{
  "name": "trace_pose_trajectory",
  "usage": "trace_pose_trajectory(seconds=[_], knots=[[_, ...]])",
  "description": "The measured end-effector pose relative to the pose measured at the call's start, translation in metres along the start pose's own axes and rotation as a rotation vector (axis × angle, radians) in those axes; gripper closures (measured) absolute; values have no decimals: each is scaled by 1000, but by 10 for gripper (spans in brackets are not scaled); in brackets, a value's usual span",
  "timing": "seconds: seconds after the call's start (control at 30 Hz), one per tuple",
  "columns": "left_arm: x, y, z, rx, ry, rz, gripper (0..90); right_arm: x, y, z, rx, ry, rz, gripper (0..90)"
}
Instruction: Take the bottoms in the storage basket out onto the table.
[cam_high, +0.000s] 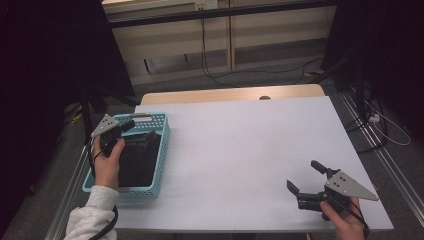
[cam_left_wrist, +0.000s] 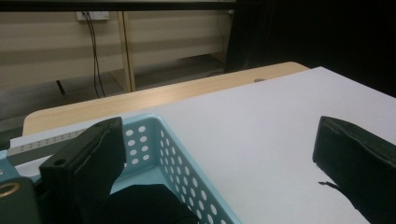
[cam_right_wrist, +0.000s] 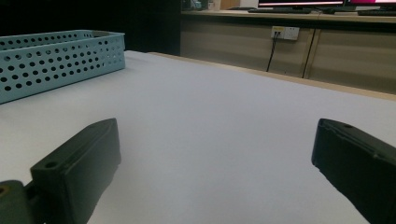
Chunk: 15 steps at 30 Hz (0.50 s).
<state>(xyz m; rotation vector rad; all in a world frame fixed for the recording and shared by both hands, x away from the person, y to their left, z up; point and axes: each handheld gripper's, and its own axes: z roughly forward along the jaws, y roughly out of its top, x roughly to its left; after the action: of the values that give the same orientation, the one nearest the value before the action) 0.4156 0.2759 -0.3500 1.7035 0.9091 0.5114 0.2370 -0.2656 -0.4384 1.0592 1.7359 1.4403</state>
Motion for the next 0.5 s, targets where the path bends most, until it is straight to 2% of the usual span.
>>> trace_pose_trajectory(seconds=[0.13, 0.17, 0.37, 0.5], knots=[[4, 1, 2, 3, 12, 7, 28, 0, 0, -1, -1, 3, -3, 7], [5, 1, 2, -6, 11, -6, 28, 0, 0, -1, -1, 3, -2, 7], [12, 3, 5, 33, 34, 26, 28, 0, 0, -1, 1, 12, 0, 8], [17, 0, 7, 46, 43, 25, 28, 1, -1, 0, 7, 14, -8, 9]])
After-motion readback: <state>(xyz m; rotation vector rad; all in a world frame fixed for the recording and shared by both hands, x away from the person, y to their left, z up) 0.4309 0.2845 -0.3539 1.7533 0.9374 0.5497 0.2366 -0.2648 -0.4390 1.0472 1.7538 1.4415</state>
